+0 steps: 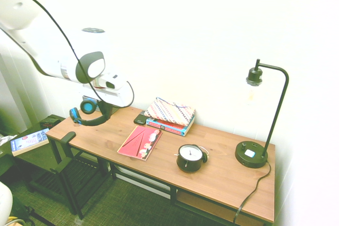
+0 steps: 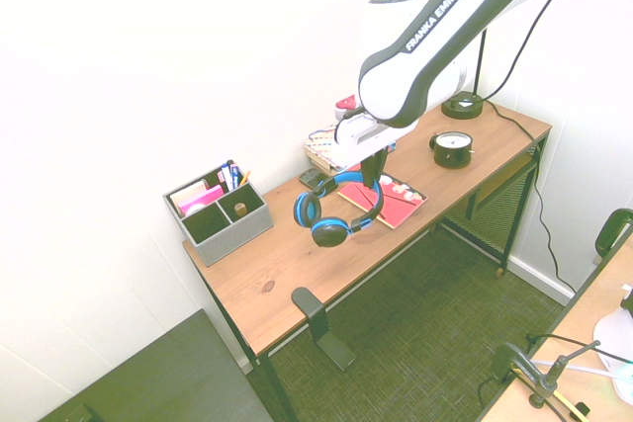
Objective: Hang the headphone
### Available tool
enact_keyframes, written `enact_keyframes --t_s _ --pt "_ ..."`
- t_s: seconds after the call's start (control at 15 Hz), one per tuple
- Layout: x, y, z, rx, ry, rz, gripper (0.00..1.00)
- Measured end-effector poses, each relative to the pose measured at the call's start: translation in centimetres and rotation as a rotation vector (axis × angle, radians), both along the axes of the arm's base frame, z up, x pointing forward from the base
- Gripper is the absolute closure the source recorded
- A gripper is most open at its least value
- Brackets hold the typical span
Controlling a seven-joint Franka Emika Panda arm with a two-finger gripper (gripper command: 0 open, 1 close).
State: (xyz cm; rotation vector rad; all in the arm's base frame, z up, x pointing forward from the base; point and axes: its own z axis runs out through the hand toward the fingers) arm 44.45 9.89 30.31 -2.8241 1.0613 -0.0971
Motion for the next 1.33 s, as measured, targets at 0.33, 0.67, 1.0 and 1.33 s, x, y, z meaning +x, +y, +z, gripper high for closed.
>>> enact_keyframes --t_s 0.33,0.67,1.0,1.33 --pt "-6.8 4.7 -1.3 0.006 0.045 0.076 1.00" --pt "-10.4 9.8 -5.0 -0.003 0.069 0.127 1.00" --pt "-13.5 13.9 -10.6 0.001 0.111 0.165 1.00" --pt "-12.1 14.9 -17.5 0.006 0.134 0.148 1.00"
